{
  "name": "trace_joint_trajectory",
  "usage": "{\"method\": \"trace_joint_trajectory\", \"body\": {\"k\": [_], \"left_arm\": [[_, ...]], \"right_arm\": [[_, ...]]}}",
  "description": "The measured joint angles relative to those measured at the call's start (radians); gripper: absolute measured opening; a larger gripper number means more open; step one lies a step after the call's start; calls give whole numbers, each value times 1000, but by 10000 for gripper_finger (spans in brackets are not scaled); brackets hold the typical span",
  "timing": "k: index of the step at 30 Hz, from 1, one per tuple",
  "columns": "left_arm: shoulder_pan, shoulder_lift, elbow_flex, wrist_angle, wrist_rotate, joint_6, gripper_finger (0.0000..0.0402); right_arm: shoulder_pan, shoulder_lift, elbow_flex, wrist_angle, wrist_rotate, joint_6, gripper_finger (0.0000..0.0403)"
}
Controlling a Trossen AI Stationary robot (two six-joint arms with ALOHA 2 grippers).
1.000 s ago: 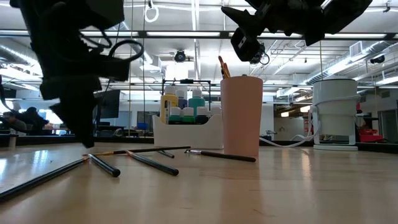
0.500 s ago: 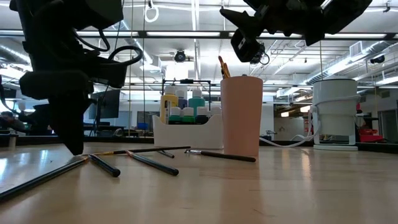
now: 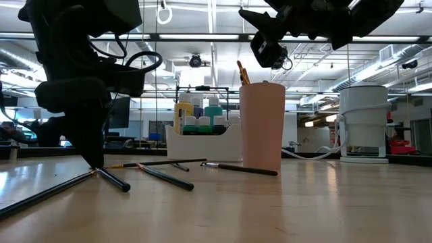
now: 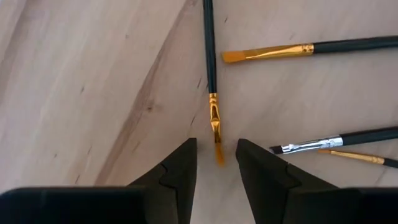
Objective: Pick & Place Paint Supplies
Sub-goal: Put the black paint brush into the orange cup
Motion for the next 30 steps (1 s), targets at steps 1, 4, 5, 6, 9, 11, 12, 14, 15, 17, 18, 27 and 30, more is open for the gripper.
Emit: {"method": "trace_joint_trajectory", "body": {"k": [1,4,5,6,9,11,12,14,15,17,18,27,30], "left_arm": [[0,-4,-11,0,2,-19,127],[1,-6,-34,13,35,-27,109],[2,-7,-38,16,43,-28,95],[2,-7,-38,15,47,-27,78],[2,-7,-39,27,51,10,20],[1,-6,-30,19,45,38,10],[1,-3,-20,7,44,60,9],[1,2,18,-40,43,103,5],[-1,4,44,-76,41,124,5],[-9,7,97,-217,35,182,4],[-14,7,128,-273,19,205,4],[-71,2,381,-618,-244,352,2],[-88,2,402,-603,-233,410,6]], "right_arm": [[0,0,0,0,0,-1,158],[0,0,0,0,0,-11,158],[0,0,0,0,0,-17,158],[0,0,0,1,0,-20,158],[0,0,0,3,6,-21,158],[0,0,0,2,36,-22,158],[0,0,0,2,55,-30,158],[0,0,0,1,108,-73,158],[0,0,0,1,134,-105,158],[5,0,0,0,180,-164,158],[9,0,0,-1,201,-187,158],[110,1,0,61,289,-380,158],[144,1,0,72,328,-383,159]]}}
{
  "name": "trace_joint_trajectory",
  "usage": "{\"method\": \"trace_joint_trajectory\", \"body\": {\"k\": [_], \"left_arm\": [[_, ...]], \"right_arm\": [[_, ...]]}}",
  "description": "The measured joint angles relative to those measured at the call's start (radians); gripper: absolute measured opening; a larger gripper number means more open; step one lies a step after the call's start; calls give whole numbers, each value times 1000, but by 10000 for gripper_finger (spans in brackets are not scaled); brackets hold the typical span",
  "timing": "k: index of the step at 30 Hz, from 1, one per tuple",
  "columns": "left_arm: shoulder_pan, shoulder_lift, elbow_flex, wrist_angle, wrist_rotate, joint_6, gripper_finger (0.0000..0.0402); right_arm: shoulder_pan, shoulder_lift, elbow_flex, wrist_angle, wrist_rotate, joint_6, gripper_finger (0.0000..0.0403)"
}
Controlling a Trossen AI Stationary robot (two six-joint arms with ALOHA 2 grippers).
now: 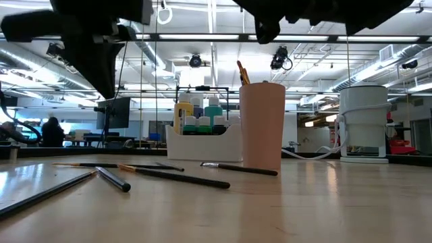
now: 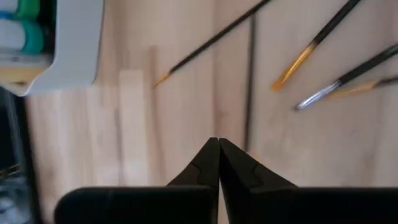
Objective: Pick & Place Paint Supplies
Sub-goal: Put the black paint brush into the orange cup
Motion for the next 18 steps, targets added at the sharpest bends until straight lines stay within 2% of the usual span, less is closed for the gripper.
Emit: {"method": "trace_joint_trajectory", "body": {"k": [5,7,14,18], "left_arm": [[11,0,-28,68,-4,-143,51],[14,0,-59,110,7,-139,73],[20,0,-204,473,164,261,141],[49,0,-253,601,172,276,164]], "right_arm": [[40,0,0,-7,4,0,181],[57,0,0,-22,17,15,195],[81,0,1,-61,143,0,222],[76,0,1,-63,144,0,222]]}}
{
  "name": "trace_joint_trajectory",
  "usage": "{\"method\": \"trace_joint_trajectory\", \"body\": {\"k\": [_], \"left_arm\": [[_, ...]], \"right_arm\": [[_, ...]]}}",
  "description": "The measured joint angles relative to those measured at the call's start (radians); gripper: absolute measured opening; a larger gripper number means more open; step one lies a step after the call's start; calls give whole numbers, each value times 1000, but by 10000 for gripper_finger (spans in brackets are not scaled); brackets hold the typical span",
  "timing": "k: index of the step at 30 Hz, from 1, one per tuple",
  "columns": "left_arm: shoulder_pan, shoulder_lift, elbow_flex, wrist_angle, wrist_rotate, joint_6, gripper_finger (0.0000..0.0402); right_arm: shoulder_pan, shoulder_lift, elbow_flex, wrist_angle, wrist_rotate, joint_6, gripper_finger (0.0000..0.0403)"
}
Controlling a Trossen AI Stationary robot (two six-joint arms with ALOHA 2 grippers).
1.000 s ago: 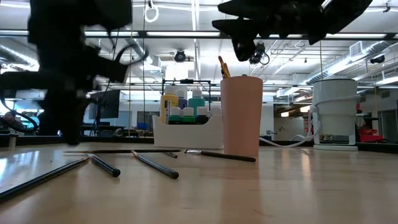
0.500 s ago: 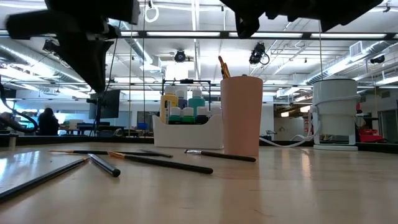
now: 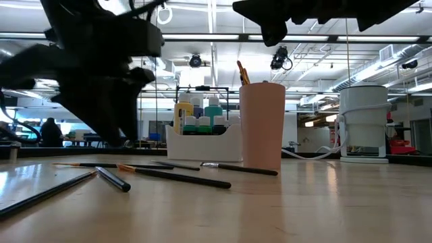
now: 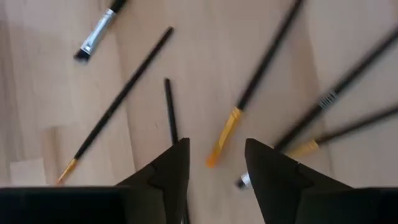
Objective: Pick & Place Paint Supplies
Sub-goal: Put the black paint brush into the orange cup
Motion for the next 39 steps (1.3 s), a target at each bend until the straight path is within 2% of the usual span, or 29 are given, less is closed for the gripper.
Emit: {"method": "trace_joint_trajectory", "body": {"k": [5,14,21,24,30,34,39], "left_arm": [[33,7,-37,77,17,34,168],[46,9,-113,151,90,23,145],[48,3,-157,218,66,38,137],[50,4,-157,222,69,56,110],[95,5,-157,230,146,105,14],[137,7,-158,234,142,88,14],[129,5,-132,205,169,172,7]], "right_arm": [[0,0,0,-5,0,0,217],[0,0,1,-23,-1,0,215],[0,0,1,-23,-1,-1,215],[0,0,1,-23,-1,-1,215],[0,0,1,-23,-1,-1,215],[0,0,1,-23,-1,1,215],[0,0,1,-22,-5,11,215]]}}
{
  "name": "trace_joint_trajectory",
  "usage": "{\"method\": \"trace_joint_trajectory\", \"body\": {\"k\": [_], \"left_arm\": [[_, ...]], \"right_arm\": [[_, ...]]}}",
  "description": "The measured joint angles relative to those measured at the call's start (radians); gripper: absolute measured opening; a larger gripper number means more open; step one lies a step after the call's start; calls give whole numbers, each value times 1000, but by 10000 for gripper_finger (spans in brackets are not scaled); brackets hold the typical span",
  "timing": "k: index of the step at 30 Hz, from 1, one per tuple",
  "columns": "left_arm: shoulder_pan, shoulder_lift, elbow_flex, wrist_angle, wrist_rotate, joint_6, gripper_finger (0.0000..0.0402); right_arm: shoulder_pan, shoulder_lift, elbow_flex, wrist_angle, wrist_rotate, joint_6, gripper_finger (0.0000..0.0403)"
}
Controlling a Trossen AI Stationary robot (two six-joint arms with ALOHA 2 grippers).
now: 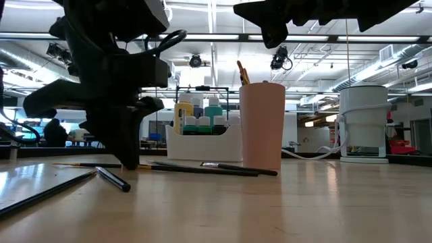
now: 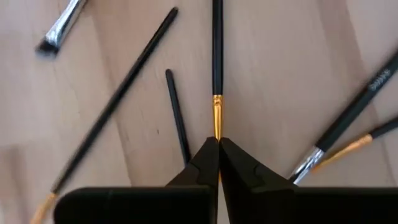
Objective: Pick & Place Paint Supplies
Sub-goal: Put the black paint brush into the orange cup
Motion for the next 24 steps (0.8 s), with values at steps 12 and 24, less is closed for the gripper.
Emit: {"method": "trace_joint_trajectory", "body": {"k": [12,24], "left_arm": [[-158,-3,241,-237,-408,389,4],[-224,-4,261,129,-889,1174,3]], "right_arm": [[0,0,0,-43,-5,131,215],[-53,0,0,-152,-38,399,215]]}}
